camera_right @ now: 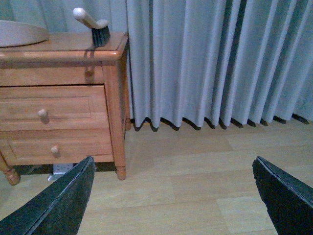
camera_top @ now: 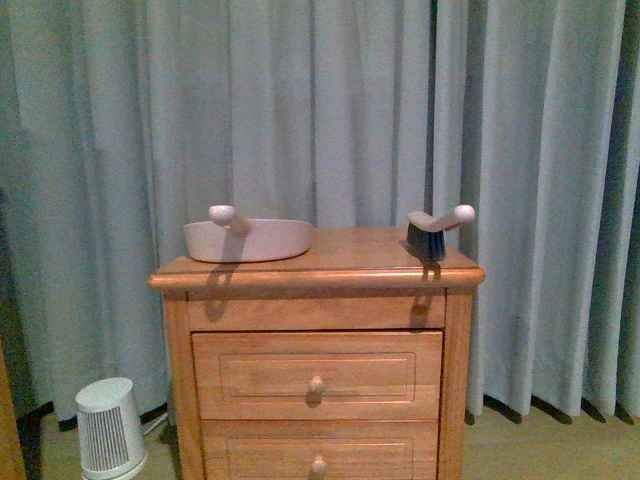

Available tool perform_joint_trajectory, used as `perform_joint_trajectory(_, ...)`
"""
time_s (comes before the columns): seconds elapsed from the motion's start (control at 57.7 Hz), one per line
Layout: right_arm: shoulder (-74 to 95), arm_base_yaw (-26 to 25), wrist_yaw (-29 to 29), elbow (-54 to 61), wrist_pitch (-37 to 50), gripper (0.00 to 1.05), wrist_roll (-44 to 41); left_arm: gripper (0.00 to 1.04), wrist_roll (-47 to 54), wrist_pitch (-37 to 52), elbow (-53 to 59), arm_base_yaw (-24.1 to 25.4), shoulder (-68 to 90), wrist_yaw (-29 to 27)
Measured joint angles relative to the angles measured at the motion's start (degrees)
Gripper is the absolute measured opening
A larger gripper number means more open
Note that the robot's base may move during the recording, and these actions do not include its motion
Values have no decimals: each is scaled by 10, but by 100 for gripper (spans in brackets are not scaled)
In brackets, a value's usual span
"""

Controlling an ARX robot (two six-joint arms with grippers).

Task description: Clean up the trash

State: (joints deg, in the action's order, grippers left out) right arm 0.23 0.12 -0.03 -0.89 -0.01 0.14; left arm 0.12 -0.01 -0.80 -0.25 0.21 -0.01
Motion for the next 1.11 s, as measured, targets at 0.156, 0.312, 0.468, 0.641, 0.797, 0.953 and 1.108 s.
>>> perform_joint_trajectory(0.156, 0, 0, 0, 0, 0, 97, 0, 97, 0, 0, 0, 0, 0, 0)
perform_joint_trajectory(0.312, 0, 0, 0, 0, 0, 97, 0, 97, 0, 0, 0, 0, 0, 0)
perform_joint_trajectory(0.468, 0, 0, 0, 0, 0, 97, 0, 97, 0, 0, 0, 0, 0, 0)
perform_joint_trajectory(0.641, 0, 0, 0, 0, 0, 97, 0, 97, 0, 0, 0, 0, 0, 0)
perform_joint_trajectory(0.797, 0, 0, 0, 0, 0, 97, 0, 97, 0, 0, 0, 0, 0, 0)
perform_joint_trajectory(0.953, 0, 0, 0, 0, 0, 97, 0, 97, 0, 0, 0, 0, 0, 0)
perform_joint_trajectory(1.108, 0, 0, 0, 0, 0, 97, 0, 97, 0, 0, 0, 0, 0, 0)
